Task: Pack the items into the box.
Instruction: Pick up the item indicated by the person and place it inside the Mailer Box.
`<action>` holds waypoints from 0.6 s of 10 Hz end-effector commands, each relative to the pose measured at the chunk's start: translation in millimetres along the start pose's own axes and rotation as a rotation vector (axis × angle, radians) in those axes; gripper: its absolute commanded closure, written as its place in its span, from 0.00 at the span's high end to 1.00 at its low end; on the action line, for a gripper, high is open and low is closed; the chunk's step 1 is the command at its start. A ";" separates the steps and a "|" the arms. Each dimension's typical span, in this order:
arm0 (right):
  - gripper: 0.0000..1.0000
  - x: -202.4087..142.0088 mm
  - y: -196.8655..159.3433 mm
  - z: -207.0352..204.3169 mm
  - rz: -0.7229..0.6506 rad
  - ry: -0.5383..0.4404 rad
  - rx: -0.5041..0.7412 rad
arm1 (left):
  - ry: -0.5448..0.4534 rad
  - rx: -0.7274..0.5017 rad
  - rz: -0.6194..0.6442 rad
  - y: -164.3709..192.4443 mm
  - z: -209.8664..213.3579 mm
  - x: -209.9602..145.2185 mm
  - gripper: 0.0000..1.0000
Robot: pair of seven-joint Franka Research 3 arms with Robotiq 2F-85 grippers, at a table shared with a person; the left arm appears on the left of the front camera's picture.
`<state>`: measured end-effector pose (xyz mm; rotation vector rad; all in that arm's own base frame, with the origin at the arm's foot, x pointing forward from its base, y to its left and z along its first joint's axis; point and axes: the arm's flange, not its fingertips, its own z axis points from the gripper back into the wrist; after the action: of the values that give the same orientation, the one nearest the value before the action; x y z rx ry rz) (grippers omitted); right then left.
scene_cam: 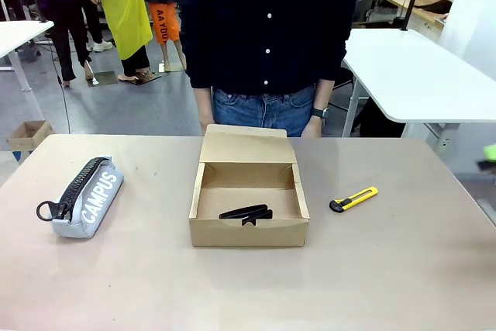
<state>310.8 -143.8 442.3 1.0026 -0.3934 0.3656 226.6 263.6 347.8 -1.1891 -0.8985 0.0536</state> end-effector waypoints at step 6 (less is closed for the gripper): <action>1.00 -33.2 -18.3 19.6 -0.118 -0.086 0.083 | -0.020 -0.014 -0.020 -2.2 -1.9 1.2 1.00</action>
<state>291.6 -167.5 422.4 1.1379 -0.3671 0.2143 226.5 263.7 347.8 -1.1890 -0.8988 0.0534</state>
